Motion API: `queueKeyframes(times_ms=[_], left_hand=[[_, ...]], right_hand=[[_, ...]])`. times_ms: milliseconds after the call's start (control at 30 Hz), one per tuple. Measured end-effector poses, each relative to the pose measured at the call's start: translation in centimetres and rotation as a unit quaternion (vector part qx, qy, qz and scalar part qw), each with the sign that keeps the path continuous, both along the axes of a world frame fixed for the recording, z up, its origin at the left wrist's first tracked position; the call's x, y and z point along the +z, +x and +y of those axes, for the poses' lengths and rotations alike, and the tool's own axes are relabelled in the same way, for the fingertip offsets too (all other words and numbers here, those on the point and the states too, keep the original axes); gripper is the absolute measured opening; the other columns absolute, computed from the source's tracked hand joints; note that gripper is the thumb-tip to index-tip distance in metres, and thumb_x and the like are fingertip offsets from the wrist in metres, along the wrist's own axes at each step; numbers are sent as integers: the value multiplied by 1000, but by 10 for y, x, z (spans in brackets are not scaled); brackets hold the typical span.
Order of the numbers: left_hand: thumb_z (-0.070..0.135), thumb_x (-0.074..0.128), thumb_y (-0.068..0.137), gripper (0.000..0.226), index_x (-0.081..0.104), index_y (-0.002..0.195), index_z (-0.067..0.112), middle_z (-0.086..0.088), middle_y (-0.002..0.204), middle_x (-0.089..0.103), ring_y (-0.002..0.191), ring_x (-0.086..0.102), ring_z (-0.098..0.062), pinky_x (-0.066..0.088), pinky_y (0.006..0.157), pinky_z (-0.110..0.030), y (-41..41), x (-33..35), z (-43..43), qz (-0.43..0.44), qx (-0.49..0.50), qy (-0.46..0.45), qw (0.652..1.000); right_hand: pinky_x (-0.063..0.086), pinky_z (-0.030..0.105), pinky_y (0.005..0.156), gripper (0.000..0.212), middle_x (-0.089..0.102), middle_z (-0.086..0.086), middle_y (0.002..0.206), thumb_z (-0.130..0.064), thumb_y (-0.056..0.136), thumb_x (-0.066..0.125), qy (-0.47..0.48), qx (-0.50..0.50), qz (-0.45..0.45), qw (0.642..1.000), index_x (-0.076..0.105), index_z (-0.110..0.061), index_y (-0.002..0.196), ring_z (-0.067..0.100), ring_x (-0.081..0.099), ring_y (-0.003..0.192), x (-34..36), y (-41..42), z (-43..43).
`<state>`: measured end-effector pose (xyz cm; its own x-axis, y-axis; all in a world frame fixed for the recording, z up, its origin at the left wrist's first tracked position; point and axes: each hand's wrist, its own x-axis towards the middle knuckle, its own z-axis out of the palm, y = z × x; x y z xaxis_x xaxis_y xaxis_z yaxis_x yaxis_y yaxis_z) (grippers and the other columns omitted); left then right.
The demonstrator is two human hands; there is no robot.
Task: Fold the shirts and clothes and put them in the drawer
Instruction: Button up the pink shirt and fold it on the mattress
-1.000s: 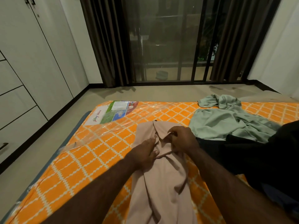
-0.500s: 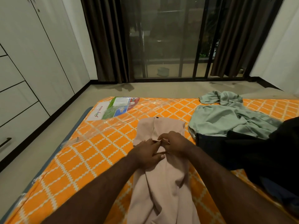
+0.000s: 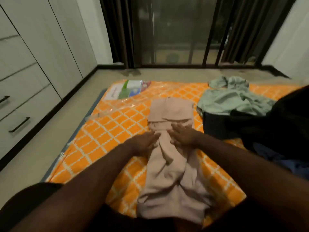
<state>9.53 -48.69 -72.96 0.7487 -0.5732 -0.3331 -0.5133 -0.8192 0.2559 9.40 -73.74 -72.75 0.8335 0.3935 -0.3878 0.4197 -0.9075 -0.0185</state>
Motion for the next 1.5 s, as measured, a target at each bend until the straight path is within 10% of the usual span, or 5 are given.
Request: queueKeyframes(times_ms=[233,567,967,1167,1500], left_hand=[[17,63,98,91,0,162,34,-14,169,9,153,21,-29,26,114,-29,-29,16,8,9,-5,5,1000],[40,66,83,104,-7,156,52,-7,170,-7,154,13,-37,34,113,-48,-80,25,3,-175,-238,78,952],[39,66,89,85,19,160,36,1,170,12,155,15,-24,29,119,-40,-105,37,-3,-118,-272,99,950],[37,75,91,59,53,145,28,-3,150,52,133,50,-25,38,109,-33,-105,40,2,125,20,-108,986],[14,69,94,56,52,147,13,-3,164,27,149,28,-16,27,120,-30,-99,34,3,36,-3,-209,977]], right_hand=[[20,55,120,66,5,9,171,-45,108,30,-65,-26,-22,997,2,-25,164,34,10,157,21,-68,18],[15,43,122,86,7,13,170,-39,102,59,-89,12,40,995,5,-13,164,39,7,156,37,-99,23],[28,61,119,142,-28,11,167,-24,74,91,-221,-10,91,971,-22,-32,159,39,-17,155,30,-130,3],[4,58,126,99,-13,10,171,-48,95,64,-109,26,98,989,-5,-30,164,40,-17,154,25,-115,-12],[29,54,118,62,38,15,154,-56,96,51,73,-63,81,992,35,-33,150,42,30,144,44,-123,-5]])
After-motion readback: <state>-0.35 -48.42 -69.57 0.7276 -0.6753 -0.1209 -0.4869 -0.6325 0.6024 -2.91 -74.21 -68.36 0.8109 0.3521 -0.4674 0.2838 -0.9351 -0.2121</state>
